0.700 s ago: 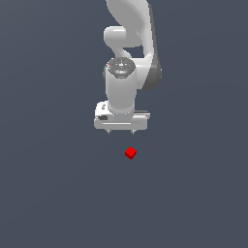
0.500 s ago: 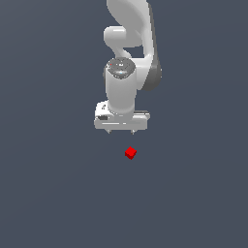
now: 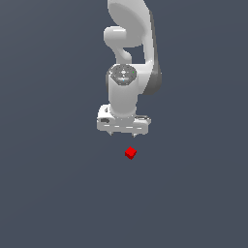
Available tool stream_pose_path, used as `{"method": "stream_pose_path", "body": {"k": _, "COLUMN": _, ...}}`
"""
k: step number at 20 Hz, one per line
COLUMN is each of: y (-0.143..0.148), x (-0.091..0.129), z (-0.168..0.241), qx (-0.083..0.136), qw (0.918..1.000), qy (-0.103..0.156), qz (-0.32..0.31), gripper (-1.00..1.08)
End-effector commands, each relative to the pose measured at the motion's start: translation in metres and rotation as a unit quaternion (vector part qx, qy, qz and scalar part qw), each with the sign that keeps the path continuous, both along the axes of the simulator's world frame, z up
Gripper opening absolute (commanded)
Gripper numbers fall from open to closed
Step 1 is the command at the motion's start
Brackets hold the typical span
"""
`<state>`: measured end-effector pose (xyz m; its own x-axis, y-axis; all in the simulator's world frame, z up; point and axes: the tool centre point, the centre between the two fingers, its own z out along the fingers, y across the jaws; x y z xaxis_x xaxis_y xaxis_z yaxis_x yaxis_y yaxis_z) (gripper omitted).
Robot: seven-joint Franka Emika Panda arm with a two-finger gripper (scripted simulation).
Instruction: Pick up the red cube and move it to a goal position.
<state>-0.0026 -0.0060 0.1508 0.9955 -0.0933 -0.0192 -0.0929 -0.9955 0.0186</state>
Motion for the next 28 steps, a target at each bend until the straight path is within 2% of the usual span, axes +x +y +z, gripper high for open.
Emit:
{"method": "stream_pose_path", "body": {"k": 1, "y": 0.003, "x": 0.0, "z": -0.009, "qx": 0.0, "qw": 0.9998, "qy": -0.001, "qz": -0.019, "gripper": 1.0}}
{"method": "stream_pose_path", "body": {"k": 9, "y": 0.016, "x": 0.005, "z": -0.05, "qx": 0.001, "qw": 0.9938, "qy": -0.005, "qz": -0.111, "gripper": 1.0}}
{"method": "stream_pose_path", "body": {"k": 19, "y": 0.032, "x": 0.017, "z": -0.103, "qx": 0.003, "qw": 0.9733, "qy": -0.01, "qz": -0.229, "gripper": 1.0}}
{"method": "stream_pose_path", "body": {"k": 28, "y": 0.039, "x": 0.025, "z": -0.128, "qx": 0.005, "qw": 0.9586, "qy": -0.012, "qz": -0.285, "gripper": 1.0}}
